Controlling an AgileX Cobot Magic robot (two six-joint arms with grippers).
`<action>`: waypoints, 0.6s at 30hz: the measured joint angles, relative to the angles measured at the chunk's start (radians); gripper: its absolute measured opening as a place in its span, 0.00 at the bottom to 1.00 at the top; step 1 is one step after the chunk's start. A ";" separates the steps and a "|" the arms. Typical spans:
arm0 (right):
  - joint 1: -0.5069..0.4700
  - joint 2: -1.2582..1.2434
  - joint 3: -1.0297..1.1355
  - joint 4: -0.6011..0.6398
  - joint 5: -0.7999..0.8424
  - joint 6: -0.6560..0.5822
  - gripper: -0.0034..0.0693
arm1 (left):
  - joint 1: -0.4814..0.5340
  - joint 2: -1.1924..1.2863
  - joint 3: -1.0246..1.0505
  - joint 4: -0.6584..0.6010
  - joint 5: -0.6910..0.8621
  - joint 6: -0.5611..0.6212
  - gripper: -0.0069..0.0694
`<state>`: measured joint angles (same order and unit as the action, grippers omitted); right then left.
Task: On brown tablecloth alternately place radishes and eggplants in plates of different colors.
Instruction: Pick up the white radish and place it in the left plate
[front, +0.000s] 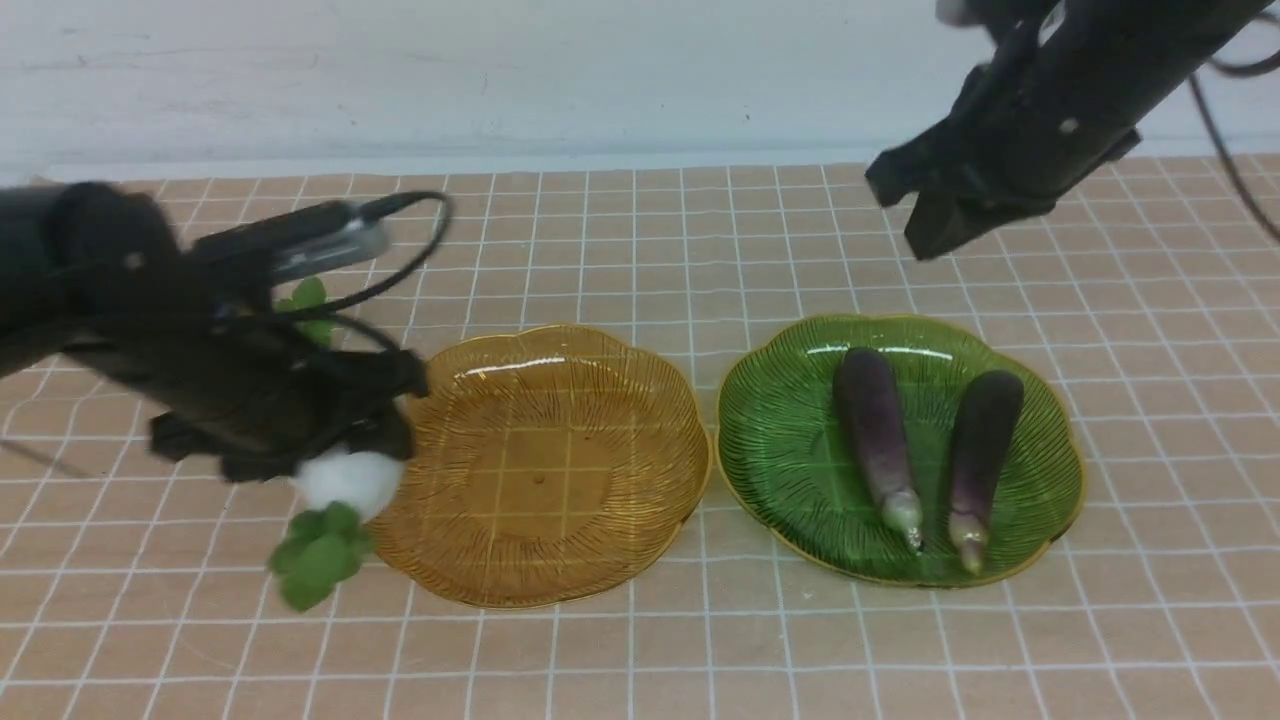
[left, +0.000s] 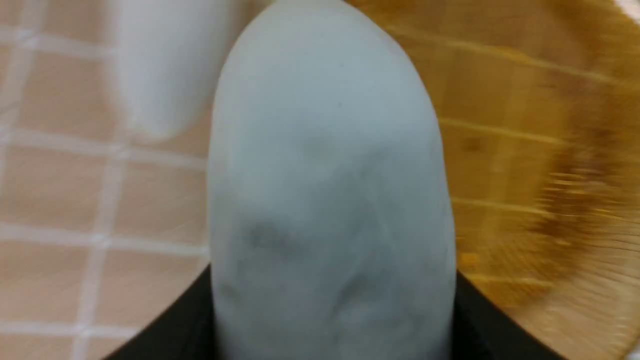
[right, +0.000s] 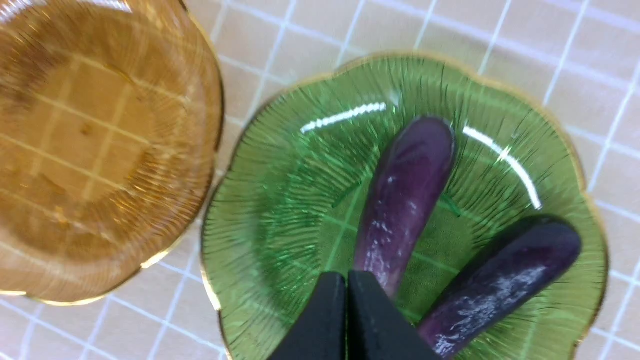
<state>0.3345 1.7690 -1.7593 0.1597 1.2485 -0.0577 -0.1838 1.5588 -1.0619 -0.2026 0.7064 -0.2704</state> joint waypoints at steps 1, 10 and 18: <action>0.000 -0.005 0.000 0.000 0.000 0.000 0.04 | -0.010 0.009 -0.018 -0.001 0.001 0.004 0.60; 0.000 -0.181 0.000 0.000 0.008 0.015 0.04 | -0.128 0.269 -0.247 -0.013 0.008 0.105 0.71; 0.000 -0.190 0.000 -0.016 0.014 0.015 0.04 | -0.089 0.338 -0.503 0.017 0.152 0.123 0.98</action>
<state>0.3345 1.5795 -1.7593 0.1440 1.2629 -0.0430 -0.2729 1.8968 -1.5647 -0.1855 0.8579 -0.1476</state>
